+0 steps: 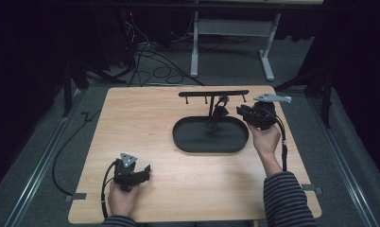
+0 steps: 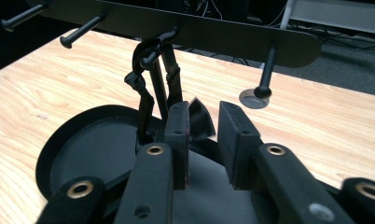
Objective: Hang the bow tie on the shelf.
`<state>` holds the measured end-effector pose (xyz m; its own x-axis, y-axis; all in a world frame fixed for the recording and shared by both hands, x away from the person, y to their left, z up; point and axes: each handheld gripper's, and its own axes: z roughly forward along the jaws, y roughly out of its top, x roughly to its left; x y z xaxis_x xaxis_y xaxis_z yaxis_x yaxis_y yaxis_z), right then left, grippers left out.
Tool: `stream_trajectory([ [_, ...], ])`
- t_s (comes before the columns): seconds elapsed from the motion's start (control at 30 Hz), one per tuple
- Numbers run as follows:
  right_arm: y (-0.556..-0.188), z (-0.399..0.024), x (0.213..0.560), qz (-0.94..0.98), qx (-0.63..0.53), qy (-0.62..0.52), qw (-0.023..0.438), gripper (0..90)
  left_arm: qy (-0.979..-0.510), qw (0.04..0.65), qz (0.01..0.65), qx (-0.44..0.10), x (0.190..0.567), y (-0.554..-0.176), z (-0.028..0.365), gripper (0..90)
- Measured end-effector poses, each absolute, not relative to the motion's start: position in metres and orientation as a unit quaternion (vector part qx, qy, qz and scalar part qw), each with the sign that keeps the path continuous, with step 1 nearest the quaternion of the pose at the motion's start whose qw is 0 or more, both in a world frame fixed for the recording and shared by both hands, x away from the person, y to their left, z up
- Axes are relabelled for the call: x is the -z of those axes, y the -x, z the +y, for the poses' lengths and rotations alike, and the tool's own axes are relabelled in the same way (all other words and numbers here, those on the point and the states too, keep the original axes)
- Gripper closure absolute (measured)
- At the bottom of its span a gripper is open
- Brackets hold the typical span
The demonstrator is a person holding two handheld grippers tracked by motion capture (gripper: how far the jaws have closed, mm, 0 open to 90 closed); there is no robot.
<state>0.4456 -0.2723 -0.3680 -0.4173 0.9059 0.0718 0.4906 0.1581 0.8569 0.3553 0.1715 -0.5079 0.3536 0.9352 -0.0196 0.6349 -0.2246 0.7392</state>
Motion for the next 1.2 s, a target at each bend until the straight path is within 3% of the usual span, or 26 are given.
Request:
stream_trajectory([
  [0.53, -0.43, -0.284, 0.361, 0.715, -0.451, -0.479, 0.236, 67.3, -0.75, 0.337, 0.523, -0.223, 0.508, -0.355, 0.171, 23.5],
  [1.2, -0.409, -0.299, 0.363, 0.707, -0.46, -0.484, 0.235, 64.8, -0.751, 0.337, 0.523, -0.223, 0.508, -0.355, 0.171, 23.5],
])
